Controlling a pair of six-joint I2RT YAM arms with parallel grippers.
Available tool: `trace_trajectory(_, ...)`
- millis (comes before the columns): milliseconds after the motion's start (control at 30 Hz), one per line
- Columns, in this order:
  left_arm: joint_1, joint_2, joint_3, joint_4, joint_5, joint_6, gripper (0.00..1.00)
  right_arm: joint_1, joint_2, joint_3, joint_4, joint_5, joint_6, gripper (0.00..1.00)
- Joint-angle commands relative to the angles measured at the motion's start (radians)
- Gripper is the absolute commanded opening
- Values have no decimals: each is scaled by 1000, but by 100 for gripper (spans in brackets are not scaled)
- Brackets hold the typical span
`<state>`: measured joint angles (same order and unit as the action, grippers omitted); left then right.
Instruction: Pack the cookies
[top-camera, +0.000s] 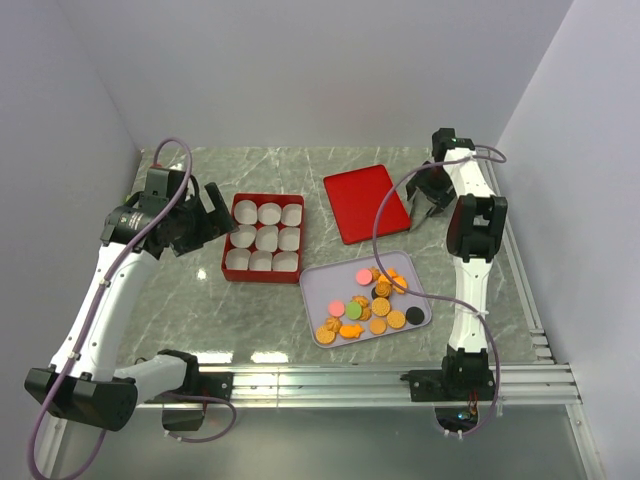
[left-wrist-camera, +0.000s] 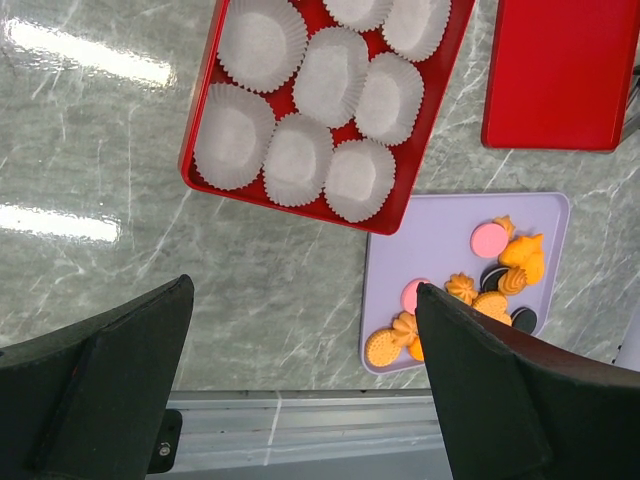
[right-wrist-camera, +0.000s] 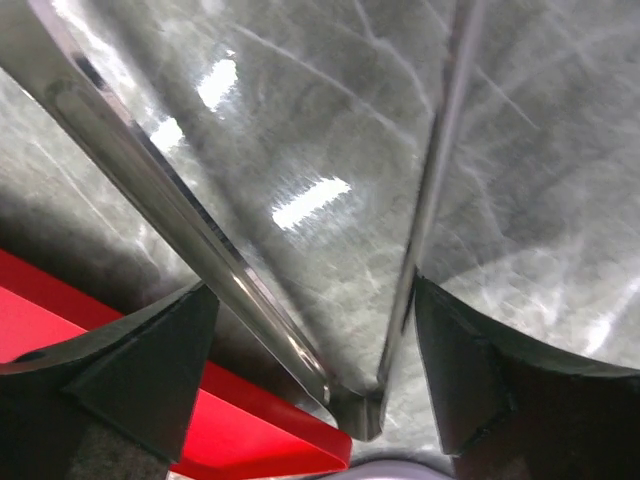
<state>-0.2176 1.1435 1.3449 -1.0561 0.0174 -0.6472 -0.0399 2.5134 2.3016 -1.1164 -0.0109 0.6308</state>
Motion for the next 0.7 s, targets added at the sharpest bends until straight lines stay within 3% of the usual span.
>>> trace_trajectory(0, -3, -4, -6, 38, -14, -9, 99, 2, 27, 84, -77, 74, -5, 88)
trace_trajectory(267, -3, -8, -13, 44, -13, -20, 99, 17, 33, 49, -115, 89, -65, 79)
trace_trajectory(400, -3, -17, -19, 42, -14, -22, 99, 18, -1, -53, -68, 57, -80, 78)
trace_trajectory(667, -3, -54, -39, 38, 1, -25, 99, 25, -24, -83, -56, 57, -97, 73)
